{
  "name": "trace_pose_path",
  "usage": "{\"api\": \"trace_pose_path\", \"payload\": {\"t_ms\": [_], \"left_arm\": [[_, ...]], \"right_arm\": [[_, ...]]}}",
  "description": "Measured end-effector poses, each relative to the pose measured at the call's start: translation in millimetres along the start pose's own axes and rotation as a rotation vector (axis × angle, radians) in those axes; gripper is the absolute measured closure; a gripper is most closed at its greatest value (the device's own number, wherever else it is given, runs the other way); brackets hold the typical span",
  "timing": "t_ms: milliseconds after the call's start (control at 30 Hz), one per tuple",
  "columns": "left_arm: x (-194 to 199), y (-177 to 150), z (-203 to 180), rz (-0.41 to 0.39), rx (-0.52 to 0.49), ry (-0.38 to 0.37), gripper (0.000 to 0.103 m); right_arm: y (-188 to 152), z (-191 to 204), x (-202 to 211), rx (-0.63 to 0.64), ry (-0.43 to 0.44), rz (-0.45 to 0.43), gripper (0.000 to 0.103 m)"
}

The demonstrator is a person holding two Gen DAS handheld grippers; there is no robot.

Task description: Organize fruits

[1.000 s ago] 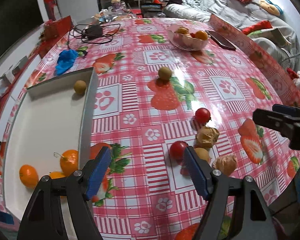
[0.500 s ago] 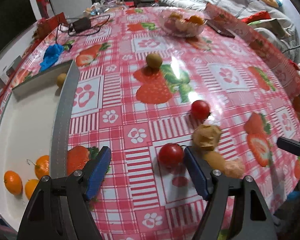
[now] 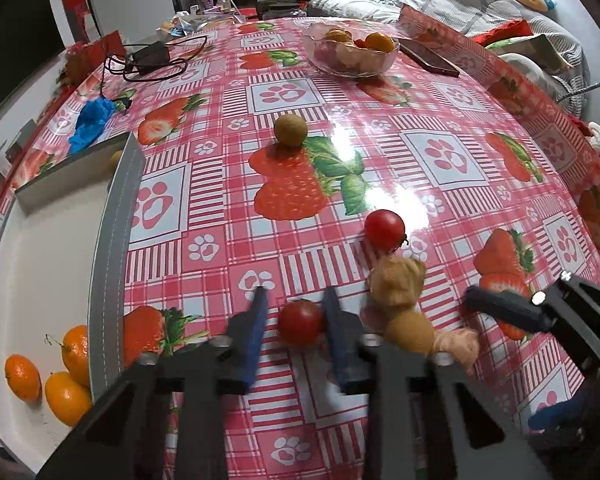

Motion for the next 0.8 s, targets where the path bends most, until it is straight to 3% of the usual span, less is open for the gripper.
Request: {"api": "trace_pose_path", "payload": {"t_ms": [67,333,800], "left_arm": [[1,-1,3,0.001,0.011,0.002,0.079],[26,1,28,-0.021,0.106,-0.017,0.079],[72,14,64,-0.104,0.191,-0.034,0.079]], "right_arm": [[1,-1,1,-0.011,0.018,-0.004,0.069],[-5,-21,8,-0.130,0.079,-0.001,0.069],[8,-32,27,-0.194,0.104,-0.021,0.069]]}}
Point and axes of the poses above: each gripper's, at about its wrist camera, not at the fingertips, and x roughly against the way its jaws point, z to its left, y to its top, the point moved 4 cm from there along -x, roughly the way its jaws point, and after that the axes turned 13 degrees about x, right-handed, at the moved point
